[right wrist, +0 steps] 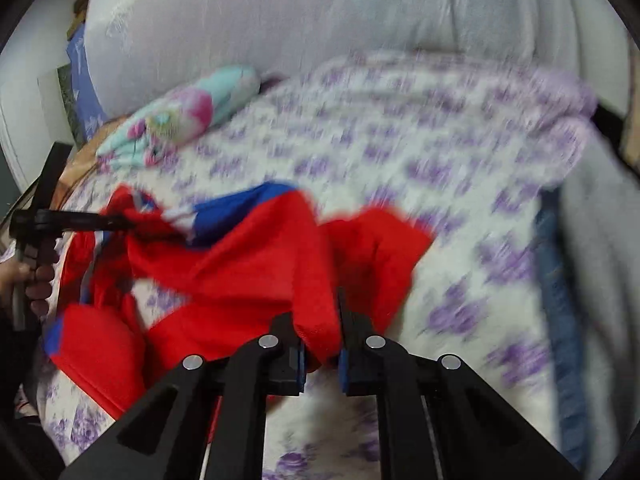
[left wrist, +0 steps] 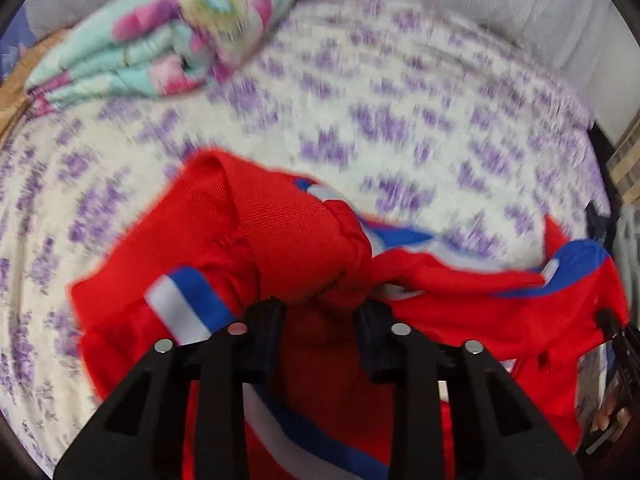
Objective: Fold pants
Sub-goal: 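Grasp the red striped garment with both grippers and lift it off the quilt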
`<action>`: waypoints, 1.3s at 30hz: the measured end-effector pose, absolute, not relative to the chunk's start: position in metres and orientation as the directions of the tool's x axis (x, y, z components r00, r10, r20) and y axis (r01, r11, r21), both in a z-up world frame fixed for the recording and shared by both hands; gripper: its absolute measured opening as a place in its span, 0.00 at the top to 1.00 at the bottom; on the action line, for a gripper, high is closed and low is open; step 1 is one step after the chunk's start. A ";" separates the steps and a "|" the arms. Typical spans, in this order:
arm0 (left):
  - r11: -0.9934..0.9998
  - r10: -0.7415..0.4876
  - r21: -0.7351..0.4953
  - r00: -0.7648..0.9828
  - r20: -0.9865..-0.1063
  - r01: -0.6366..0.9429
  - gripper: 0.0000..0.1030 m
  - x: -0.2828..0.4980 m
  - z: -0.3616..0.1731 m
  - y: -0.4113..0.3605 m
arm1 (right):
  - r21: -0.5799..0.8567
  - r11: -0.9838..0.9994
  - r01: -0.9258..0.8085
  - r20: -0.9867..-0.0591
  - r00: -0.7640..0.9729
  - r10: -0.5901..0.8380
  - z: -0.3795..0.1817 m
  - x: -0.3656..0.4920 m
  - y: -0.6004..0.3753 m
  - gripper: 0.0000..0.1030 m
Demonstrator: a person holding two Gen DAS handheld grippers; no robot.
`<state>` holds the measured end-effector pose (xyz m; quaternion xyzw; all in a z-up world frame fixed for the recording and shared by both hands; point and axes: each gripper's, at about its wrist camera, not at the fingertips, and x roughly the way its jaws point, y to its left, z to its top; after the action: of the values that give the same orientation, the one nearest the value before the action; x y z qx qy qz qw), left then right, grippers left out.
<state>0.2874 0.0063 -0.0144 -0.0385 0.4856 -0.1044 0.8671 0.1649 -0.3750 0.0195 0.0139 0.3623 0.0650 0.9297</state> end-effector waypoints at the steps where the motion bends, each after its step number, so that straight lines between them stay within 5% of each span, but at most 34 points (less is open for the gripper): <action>1: 0.976 -0.219 -0.170 0.542 -0.811 0.138 0.74 0.284 -0.002 0.011 | 0.041 0.992 -0.116 -0.639 0.761 0.116 0.036 0.164 -0.375 0.89; 4: 0.976 -0.217 -0.184 0.619 -0.755 0.117 0.86 0.284 0.034 0.024 | -0.070 0.990 -0.125 -0.583 0.810 0.061 0.080 0.189 -0.366 0.89; 8: 0.990 -0.089 -0.141 0.712 -0.697 -0.014 0.85 0.320 0.079 0.051 | -0.192 0.974 -0.117 -0.521 0.854 0.000 0.118 0.276 -0.346 0.84; 9: 0.992 -0.052 -0.118 0.707 -0.705 -0.045 0.75 0.333 0.079 0.055 | -0.273 0.958 -0.094 -0.496 0.867 -0.056 0.117 0.302 -0.335 0.47; 10: 0.995 0.005 -0.068 0.684 -0.730 -0.079 0.50 0.350 0.073 0.060 | -0.429 0.903 -0.010 -0.466 0.859 -0.212 0.107 0.332 -0.321 0.11; 12: 0.981 0.113 -0.008 0.597 -0.794 -0.196 0.46 0.371 0.052 0.086 | -0.551 0.831 0.081 -0.414 0.837 -0.357 0.090 0.350 -0.313 0.11; 14: 0.979 0.045 -0.079 0.584 -0.811 -0.186 0.44 0.353 0.047 0.109 | -0.496 0.865 0.078 -0.443 0.834 -0.329 0.087 0.337 -0.318 0.11; 16: 0.983 0.033 -0.078 0.583 -0.812 -0.165 0.19 0.326 0.045 0.123 | -0.411 0.911 0.045 -0.508 0.818 -0.269 0.081 0.303 -0.332 0.09; 19: 0.985 -0.009 -0.100 0.540 -0.841 -0.140 0.09 0.276 0.020 0.138 | -0.290 0.957 -0.028 -0.644 0.745 -0.174 0.051 0.252 -0.356 0.06; 25: 0.971 -0.174 -0.223 0.394 -0.903 -0.082 0.09 0.277 -0.044 0.110 | 0.043 0.999 -0.034 -0.828 0.558 0.054 -0.029 0.219 -0.362 0.06; 27: 0.987 -0.097 -0.140 0.418 -0.903 -0.074 0.09 0.288 -0.054 0.091 | 0.103 0.994 -0.037 -0.852 0.513 0.107 -0.049 0.224 -0.349 0.17; 28: 0.987 -0.086 -0.135 0.440 -0.894 -0.081 0.18 0.290 -0.053 0.087 | 0.079 0.996 -0.045 -0.830 0.550 0.091 -0.048 0.222 -0.345 0.51; 29: 0.982 -0.087 -0.156 0.468 -0.880 -0.111 0.33 0.290 -0.048 0.089 | 0.104 0.992 -0.073 -0.810 0.572 0.127 -0.043 0.216 -0.342 0.66; 31: 0.954 -0.177 -0.274 0.502 -0.846 -0.125 0.77 0.284 -0.033 0.101 | 0.241 0.968 -0.067 -0.782 0.577 0.235 -0.031 0.212 -0.354 0.81; 32: 0.931 -0.248 -0.351 0.529 -0.812 -0.103 0.78 0.276 -0.021 0.107 | 0.244 0.968 -0.063 -0.757 0.612 0.231 -0.018 0.204 -0.359 0.82; 39: 0.893 -0.233 -0.438 0.723 -0.650 -0.106 0.79 0.165 0.051 0.153 | 0.244 0.970 0.021 -0.582 0.803 0.129 0.062 0.112 -0.407 0.83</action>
<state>0.1649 0.1529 0.0506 -0.2287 0.3703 -0.0355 0.8996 0.1121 -0.4075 0.0619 0.1198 0.3126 0.0288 0.9419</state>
